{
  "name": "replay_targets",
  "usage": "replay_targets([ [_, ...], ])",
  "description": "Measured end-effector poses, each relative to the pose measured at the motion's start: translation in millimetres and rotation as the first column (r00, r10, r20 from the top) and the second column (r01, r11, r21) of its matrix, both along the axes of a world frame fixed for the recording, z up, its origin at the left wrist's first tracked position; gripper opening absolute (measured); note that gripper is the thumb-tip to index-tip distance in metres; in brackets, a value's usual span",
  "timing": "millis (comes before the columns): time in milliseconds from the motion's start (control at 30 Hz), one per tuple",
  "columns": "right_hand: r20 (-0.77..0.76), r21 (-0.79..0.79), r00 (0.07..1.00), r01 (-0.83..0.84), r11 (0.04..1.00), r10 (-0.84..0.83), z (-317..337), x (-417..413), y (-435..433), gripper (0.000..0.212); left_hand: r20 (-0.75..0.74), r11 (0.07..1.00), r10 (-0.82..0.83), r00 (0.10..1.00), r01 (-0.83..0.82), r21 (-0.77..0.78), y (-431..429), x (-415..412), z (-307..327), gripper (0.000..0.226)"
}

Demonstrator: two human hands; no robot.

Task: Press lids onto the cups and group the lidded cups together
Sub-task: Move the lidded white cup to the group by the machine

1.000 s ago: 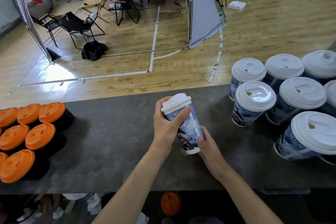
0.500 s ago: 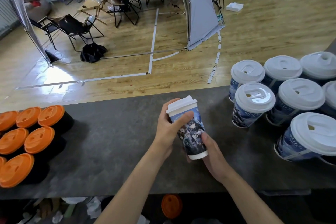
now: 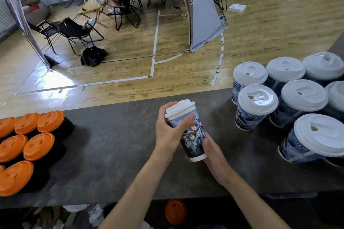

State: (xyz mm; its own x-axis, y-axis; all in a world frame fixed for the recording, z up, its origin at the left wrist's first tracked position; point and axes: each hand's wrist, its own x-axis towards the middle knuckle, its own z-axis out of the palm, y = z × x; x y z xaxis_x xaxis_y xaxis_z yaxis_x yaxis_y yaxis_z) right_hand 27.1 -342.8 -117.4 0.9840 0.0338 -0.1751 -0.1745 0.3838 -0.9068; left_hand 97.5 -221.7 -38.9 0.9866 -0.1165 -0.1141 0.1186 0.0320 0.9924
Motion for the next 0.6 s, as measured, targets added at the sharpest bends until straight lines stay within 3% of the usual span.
replay_targets([
  [100, -0.014, -0.049, 0.999, 0.034, 0.998, -0.035, -3.4, 0.1, -0.3, 0.081, -0.020, 1.000, -0.019, 1.000, 0.019, 0.001, -1.6, -0.8, -0.2, 0.078],
  [200, -0.026, 0.031, 1.000, -0.011, 0.999, 0.012, 0.2, -0.8, 0.0, 0.084, -0.128, 0.993, -0.088, 0.988, 0.076, -0.096, 0.4, 3.4, -1.7, 0.083],
  [300, -0.014, 0.117, 1.000, 0.021, 0.993, -0.019, 2.7, -1.2, 0.1, 0.074, -0.016, 0.999, -0.028, 0.999, 0.028, -0.018, -1.4, 0.4, -2.1, 0.075],
  [400, 0.008, 0.027, 1.000, 0.025, 0.999, -0.026, -0.7, -0.3, -0.6, 0.076, 0.038, 0.998, -0.043, 0.998, 0.041, 0.055, -4.0, -1.8, -3.5, 0.076],
  [533, -0.009, 0.089, 1.000, -0.001, 0.996, 0.002, 1.8, -0.8, -1.3, 0.079, -0.209, 0.985, -0.102, 0.972, 0.070, -0.158, -2.8, 1.9, -4.3, 0.101],
  [600, -0.002, 0.098, 1.000, -0.004, 0.995, 0.004, 1.3, -0.9, -0.5, 0.078, -0.198, 0.988, -0.064, 0.978, 0.034, -0.150, -2.7, 1.6, -4.0, 0.097],
])
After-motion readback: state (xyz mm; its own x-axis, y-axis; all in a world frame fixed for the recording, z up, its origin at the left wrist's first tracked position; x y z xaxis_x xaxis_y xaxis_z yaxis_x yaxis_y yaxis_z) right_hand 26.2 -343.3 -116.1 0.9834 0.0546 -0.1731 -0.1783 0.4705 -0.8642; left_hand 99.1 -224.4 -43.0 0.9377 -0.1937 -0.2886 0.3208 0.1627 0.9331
